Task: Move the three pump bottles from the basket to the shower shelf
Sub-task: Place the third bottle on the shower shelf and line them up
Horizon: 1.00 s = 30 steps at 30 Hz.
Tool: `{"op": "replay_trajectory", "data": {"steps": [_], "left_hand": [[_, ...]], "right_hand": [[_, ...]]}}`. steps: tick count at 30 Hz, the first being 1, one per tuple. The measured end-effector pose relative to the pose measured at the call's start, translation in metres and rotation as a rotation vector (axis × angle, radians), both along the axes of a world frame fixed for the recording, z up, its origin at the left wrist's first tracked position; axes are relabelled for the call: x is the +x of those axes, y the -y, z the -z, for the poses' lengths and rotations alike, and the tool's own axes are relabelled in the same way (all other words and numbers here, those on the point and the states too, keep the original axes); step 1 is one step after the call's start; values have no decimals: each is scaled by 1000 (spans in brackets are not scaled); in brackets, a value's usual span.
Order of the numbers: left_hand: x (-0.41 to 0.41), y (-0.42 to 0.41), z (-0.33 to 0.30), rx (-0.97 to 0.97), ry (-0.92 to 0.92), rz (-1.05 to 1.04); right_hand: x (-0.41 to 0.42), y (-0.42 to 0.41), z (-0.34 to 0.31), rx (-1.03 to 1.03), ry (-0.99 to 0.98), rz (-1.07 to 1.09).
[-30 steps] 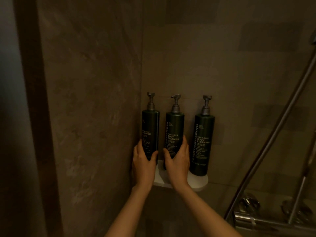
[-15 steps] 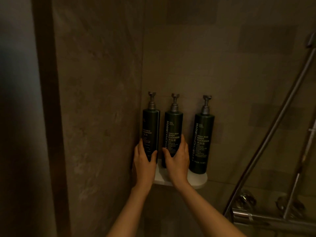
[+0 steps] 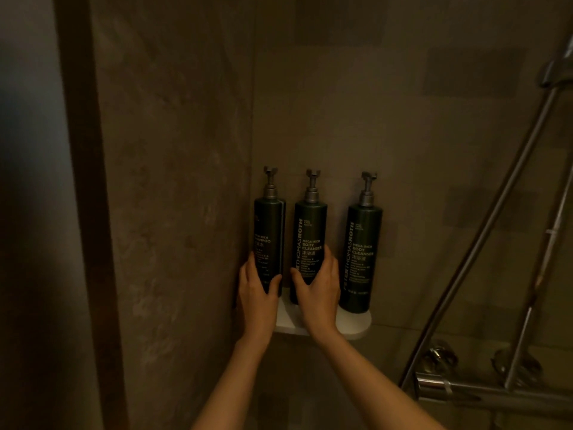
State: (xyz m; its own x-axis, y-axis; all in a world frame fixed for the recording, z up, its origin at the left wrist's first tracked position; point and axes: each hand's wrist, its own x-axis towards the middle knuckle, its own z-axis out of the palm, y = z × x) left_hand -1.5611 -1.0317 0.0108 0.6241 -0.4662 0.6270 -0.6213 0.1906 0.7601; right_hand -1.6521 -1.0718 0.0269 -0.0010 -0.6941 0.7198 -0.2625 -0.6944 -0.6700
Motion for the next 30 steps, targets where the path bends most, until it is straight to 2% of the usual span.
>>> {"op": "replay_trajectory", "data": {"steps": [8,12,16,18,23,27,30], "left_hand": [[-4,-8,-3,9,4,20],[-25,-23,-4,-31,119,-42],[-54,-26,-7,-110,241,-21],[-61,-17,-8,-88,262,-1],[-68,4,-10,-4,186,52],[-68,12,-7,54,82,67],[-66,15,-5,78,69,73]], "right_hand": [[-2,-5,-2,-19,-11,21],[-12,-16,-3,-125,-6,47],[-34,-19,-10,-279,33,134],[-47,-12,-13,-299,60,170],[-69,5,-4,-83,58,201],[-74,17,3,127,43,143],[-72,19,4,157,49,110]]}}
